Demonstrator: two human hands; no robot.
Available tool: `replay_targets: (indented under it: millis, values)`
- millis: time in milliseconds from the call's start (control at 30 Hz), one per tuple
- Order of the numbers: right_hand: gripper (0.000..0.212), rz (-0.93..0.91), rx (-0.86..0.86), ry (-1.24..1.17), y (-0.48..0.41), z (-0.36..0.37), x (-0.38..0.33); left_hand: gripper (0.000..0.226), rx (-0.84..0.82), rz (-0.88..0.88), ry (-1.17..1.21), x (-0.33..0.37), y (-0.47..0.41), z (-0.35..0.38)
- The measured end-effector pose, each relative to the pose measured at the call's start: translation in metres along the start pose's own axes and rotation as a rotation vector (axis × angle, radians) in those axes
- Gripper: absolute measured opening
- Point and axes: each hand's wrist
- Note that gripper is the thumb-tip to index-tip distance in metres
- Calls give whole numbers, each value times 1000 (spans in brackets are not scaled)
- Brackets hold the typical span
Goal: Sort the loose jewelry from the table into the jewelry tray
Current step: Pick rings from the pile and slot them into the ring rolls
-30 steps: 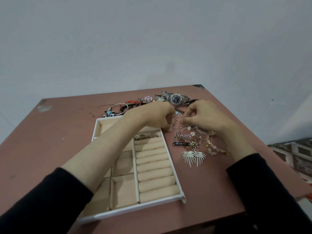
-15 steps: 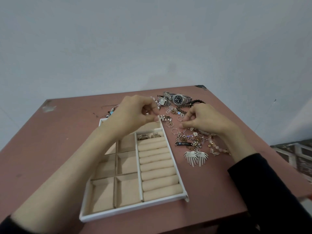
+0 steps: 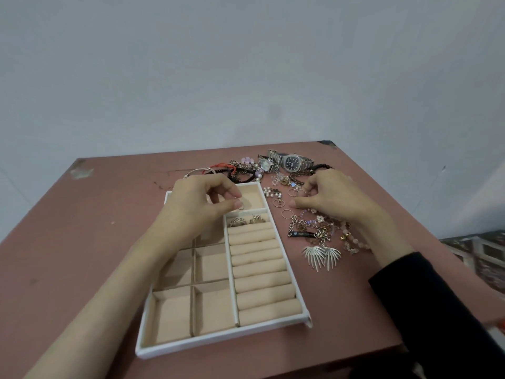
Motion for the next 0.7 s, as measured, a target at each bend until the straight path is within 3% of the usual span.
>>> replay_targets:
  millis: [233,433,567,700]
  values:
    - [10,-22,69,-38,-1,3,-2,8,-2,-6,8,0,1,-1]
    - [9,-24,139,-351,2,-3,-8,6,-30,-19,10,0,3,-7]
    - [4,-50,69,-578,11,-7,-24,7,-123,-40,57,0,4,-13]
    - [3,-71,-38,-641,18,-5,-40,8,-203,-41,97,2,5,-17]
Point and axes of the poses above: each hand's wrist, its own y-axis away from the middle knuckle, its own z-axis out of the palm, x = y × z, and after that the axes turned 7 degrees about x, right-handed
